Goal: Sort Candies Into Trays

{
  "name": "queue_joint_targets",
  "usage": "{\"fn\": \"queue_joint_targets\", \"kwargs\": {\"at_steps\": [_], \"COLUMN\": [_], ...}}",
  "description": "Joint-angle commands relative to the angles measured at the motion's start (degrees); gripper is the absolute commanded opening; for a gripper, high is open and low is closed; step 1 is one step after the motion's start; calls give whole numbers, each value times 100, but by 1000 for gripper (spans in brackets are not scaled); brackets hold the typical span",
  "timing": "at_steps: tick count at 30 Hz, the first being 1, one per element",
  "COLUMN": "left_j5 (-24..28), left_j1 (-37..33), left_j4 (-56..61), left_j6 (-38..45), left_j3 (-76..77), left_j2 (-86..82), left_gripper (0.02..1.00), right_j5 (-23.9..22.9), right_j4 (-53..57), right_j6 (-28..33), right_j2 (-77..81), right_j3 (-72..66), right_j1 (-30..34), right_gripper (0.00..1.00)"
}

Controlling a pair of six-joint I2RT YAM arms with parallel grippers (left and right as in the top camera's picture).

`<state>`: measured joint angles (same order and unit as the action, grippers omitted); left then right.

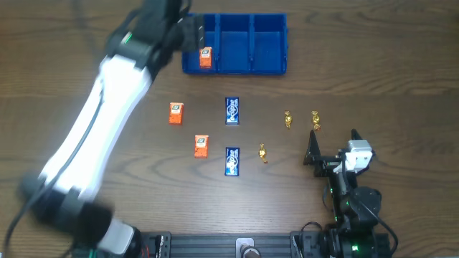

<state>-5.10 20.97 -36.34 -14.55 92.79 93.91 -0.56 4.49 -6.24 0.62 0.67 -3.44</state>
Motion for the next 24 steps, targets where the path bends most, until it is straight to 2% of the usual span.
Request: {"fn": "queue_joint_targets", "kwargs": {"at_steps": [1,8,24], "left_j5": [37,68,203], "left_j1": [7,4,-133], "left_j4": [278,940,1615], "left_j6": [-376,-391,-225], "left_j3": [-2282,-3641,-3665], "left_j2": [-754,-415,682], "left_gripper": [866,860,833], "right_j5": [50,48,48], "right_j4": [26,26,26], "right_j6": [74,74,74], "right_j2": [-39,-39,-39], "right_j3": [-22,-22,-22], "right_j1": [24,24,24], "right_gripper": [998,998,998]}}
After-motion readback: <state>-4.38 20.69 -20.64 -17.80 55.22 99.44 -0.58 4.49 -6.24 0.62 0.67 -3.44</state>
